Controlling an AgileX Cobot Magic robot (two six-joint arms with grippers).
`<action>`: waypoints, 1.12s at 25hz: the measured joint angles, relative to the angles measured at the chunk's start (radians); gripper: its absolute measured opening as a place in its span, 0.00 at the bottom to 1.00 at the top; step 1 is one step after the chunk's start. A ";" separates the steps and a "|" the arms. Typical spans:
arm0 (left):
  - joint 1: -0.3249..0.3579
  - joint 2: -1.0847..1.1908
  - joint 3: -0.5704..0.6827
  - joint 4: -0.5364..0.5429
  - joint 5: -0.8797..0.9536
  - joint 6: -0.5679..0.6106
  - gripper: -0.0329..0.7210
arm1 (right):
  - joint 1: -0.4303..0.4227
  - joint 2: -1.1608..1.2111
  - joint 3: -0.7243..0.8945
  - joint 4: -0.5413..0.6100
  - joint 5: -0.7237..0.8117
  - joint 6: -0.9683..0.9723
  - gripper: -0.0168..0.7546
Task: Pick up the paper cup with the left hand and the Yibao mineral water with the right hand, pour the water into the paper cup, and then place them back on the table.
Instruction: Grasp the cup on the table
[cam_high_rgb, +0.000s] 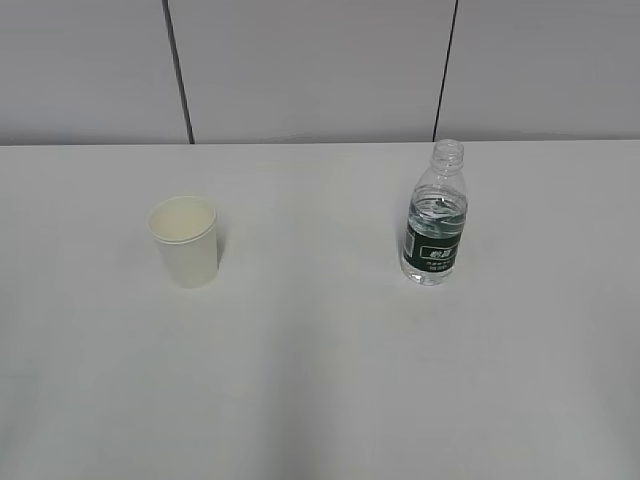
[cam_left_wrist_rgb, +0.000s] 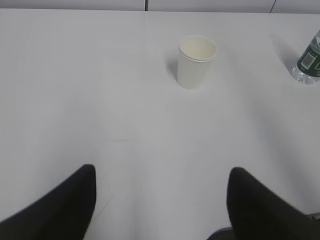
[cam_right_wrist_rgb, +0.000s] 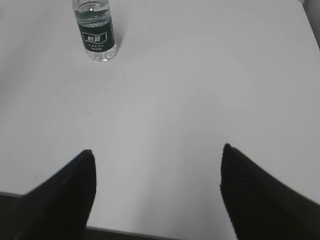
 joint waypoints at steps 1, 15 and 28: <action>0.000 0.000 0.000 0.000 0.000 0.000 0.70 | 0.000 0.000 -0.002 0.000 -0.002 0.000 0.76; 0.000 0.046 -0.026 -0.002 -0.273 0.000 0.70 | 0.000 0.112 -0.019 0.000 -0.360 0.041 0.76; 0.000 0.423 -0.026 0.032 -0.780 0.000 0.70 | 0.000 0.440 -0.019 0.000 -0.787 0.041 0.76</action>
